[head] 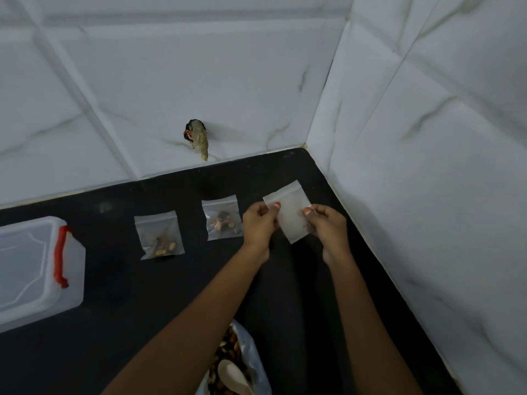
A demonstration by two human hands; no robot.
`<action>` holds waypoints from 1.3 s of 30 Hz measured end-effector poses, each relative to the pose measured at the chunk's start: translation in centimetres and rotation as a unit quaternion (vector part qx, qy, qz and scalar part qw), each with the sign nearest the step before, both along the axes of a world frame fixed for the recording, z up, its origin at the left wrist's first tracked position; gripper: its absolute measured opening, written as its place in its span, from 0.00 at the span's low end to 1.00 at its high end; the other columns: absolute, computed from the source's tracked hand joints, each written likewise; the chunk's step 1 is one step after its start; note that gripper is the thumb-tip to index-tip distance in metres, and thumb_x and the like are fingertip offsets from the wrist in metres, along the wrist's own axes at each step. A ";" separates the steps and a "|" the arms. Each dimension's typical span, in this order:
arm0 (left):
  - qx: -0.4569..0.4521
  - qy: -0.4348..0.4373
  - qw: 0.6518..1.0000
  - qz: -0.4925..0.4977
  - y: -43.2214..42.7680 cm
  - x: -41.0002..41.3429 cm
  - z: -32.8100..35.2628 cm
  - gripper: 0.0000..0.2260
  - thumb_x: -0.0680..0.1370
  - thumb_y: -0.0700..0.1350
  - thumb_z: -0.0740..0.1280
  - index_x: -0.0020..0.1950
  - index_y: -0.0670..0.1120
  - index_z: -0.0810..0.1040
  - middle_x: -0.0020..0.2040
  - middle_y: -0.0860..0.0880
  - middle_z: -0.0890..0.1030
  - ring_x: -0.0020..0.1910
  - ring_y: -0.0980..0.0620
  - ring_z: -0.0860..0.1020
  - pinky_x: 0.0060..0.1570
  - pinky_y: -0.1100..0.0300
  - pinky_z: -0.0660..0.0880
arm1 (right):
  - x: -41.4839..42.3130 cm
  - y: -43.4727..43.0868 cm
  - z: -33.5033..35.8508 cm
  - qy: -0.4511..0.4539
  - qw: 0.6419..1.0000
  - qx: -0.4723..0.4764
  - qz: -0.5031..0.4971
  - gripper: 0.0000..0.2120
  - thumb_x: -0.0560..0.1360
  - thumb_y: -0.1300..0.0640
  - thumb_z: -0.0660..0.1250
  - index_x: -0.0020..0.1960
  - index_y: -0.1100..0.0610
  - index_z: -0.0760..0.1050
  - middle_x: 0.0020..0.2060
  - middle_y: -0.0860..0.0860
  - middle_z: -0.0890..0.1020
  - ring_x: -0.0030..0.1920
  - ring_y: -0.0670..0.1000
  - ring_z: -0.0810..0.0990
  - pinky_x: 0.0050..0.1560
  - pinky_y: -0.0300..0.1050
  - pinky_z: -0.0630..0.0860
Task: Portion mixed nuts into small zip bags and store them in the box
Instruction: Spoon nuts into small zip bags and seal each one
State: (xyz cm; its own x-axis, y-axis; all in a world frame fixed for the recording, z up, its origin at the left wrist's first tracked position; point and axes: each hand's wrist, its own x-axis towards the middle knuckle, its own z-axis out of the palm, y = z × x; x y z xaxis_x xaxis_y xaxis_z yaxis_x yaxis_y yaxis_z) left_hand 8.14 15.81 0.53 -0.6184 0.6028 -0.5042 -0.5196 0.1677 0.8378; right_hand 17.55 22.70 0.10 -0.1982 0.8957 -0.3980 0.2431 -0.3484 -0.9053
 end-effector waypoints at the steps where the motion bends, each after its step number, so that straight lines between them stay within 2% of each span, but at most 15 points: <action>1: 0.011 -0.001 1.000 -0.004 -1.0 0.1 0.5 0.01 0.78 0.41 0.64 0.48 0.45 0.74 0.51 0.46 0.79 0.52 0.50 0.79 0.51 0.55 0.78 | 0.3 -0.9 0.5 0.005 1.000 -0.005 0.007 0.06 0.73 0.60 0.68 0.50 0.59 0.77 0.47 0.52 0.81 0.45 0.47 0.79 0.41 0.38 0.75; 4: 0.032 0.010 0.999 -0.006 -4.7 0.5 1.8 0.04 0.77 0.41 0.64 0.51 0.44 0.75 0.52 0.46 0.80 0.51 0.51 0.80 0.50 0.56 0.79 | 1.3 -4.4 2.0 0.017 0.999 -0.020 0.029 0.07 0.72 0.60 0.68 0.50 0.57 0.76 0.48 0.50 0.80 0.49 0.48 0.79 0.46 0.40 0.77; 8: 0.055 0.023 0.998 -0.002 -9.7 1.3 3.5 0.04 0.77 0.40 0.65 0.51 0.45 0.77 0.51 0.47 0.81 0.51 0.52 0.80 0.52 0.55 0.78 | 2.5 -9.4 3.6 0.036 0.996 -0.028 0.080 0.06 0.73 0.61 0.67 0.50 0.57 0.76 0.45 0.50 0.81 0.45 0.46 0.81 0.40 0.36 0.77; 14: 0.056 0.039 0.997 0.032 -16.1 2.7 5.4 0.03 0.76 0.41 0.66 0.47 0.46 0.78 0.45 0.48 0.82 0.45 0.54 0.82 0.48 0.55 0.79 | 3.4 -15.6 5.3 0.056 0.990 -0.037 0.121 0.06 0.73 0.63 0.67 0.50 0.58 0.75 0.46 0.53 0.82 0.45 0.48 0.82 0.41 0.38 0.78; 19: 0.076 0.047 0.996 0.029 -21.1 3.3 6.3 0.03 0.75 0.39 0.66 0.47 0.45 0.79 0.40 0.50 0.84 0.39 0.57 0.83 0.34 0.65 0.78 | 4.3 -20.2 6.0 0.050 0.985 -0.019 0.161 0.07 0.72 0.63 0.68 0.50 0.59 0.75 0.46 0.55 0.82 0.47 0.50 0.82 0.45 0.40 0.80; 21: 0.071 0.054 0.996 0.022 -22.8 3.4 6.3 0.04 0.75 0.39 0.67 0.49 0.44 0.79 0.41 0.49 0.84 0.40 0.56 0.83 0.34 0.65 0.77 | 4.9 -21.8 6.2 0.059 0.983 -0.018 0.171 0.08 0.72 0.62 0.69 0.50 0.58 0.75 0.46 0.54 0.83 0.47 0.50 0.82 0.47 0.42 0.80; 23: 0.042 0.082 0.996 0.011 -24.4 3.5 6.2 0.05 0.75 0.41 0.67 0.50 0.44 0.79 0.44 0.47 0.84 0.43 0.54 0.83 0.39 0.62 0.78 | 5.2 -23.0 6.4 0.058 0.985 0.002 0.164 0.08 0.72 0.60 0.69 0.51 0.56 0.75 0.46 0.52 0.82 0.48 0.48 0.81 0.48 0.41 0.79; 26: 0.014 0.141 0.989 -0.033 -26.6 3.7 6.1 0.04 0.75 0.42 0.67 0.49 0.46 0.80 0.47 0.47 0.83 0.46 0.52 0.82 0.47 0.58 0.78 | 5.3 -24.0 6.8 0.049 0.977 0.085 0.191 0.10 0.73 0.59 0.68 0.53 0.53 0.75 0.47 0.46 0.80 0.49 0.42 0.79 0.47 0.35 0.78; 28: 0.016 0.187 0.979 -0.082 -27.8 3.7 6.3 0.05 0.76 0.41 0.66 0.49 0.46 0.80 0.46 0.49 0.83 0.46 0.55 0.81 0.46 0.64 0.78 | 5.1 -24.5 7.2 0.037 0.958 0.134 0.251 0.10 0.74 0.59 0.67 0.54 0.50 0.76 0.47 0.44 0.80 0.50 0.40 0.79 0.49 0.34 0.77; 30: 0.002 0.242 0.962 -0.123 -28.8 3.5 6.5 0.05 0.76 0.40 0.66 0.49 0.47 0.79 0.45 0.53 0.82 0.43 0.61 0.80 0.40 0.71 0.75 | 4.9 -25.0 7.6 0.013 0.941 0.154 0.301 0.09 0.74 0.60 0.67 0.52 0.51 0.78 0.45 0.42 0.80 0.49 0.40 0.79 0.50 0.35 0.76; 33: -0.042 0.315 0.935 -0.155 -29.9 2.8 6.3 0.05 0.76 0.41 0.66 0.49 0.50 0.78 0.46 0.56 0.79 0.48 0.60 0.77 0.45 0.67 0.74 | 4.7 -25.8 7.7 -0.030 0.927 0.153 0.340 0.06 0.73 0.60 0.68 0.50 0.55 0.80 0.43 0.44 0.81 0.47 0.42 0.80 0.49 0.35 0.76; 36: -0.060 0.334 0.928 -0.151 -30.9 2.6 6.0 0.07 0.76 0.41 0.66 0.52 0.49 0.78 0.48 0.55 0.78 0.50 0.59 0.76 0.45 0.69 0.72 | 4.6 -26.8 7.4 -0.013 0.934 0.114 0.338 0.06 0.72 0.62 0.70 0.46 0.52 0.80 0.43 0.46 0.82 0.46 0.43 0.81 0.51 0.39 0.77; 39: -0.063 0.386 0.913 -0.114 -31.6 2.7 5.5 0.15 0.74 0.39 0.69 0.60 0.47 0.74 0.55 0.54 0.74 0.53 0.60 0.73 0.46 0.71 0.70 | 4.5 -27.9 7.2 0.008 0.948 0.092 0.304 0.09 0.70 0.65 0.70 0.41 0.50 0.79 0.39 0.44 0.81 0.41 0.39 0.80 0.44 0.34 0.74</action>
State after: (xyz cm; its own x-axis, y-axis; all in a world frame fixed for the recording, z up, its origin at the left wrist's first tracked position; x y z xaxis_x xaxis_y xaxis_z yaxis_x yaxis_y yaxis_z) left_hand 10.89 -15.79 6.03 -0.6843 0.7278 -0.0455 0.2788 0.3187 0.9059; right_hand 22.02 -5.20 7.27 -0.7044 0.6684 -0.2389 0.3341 0.0152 -0.9424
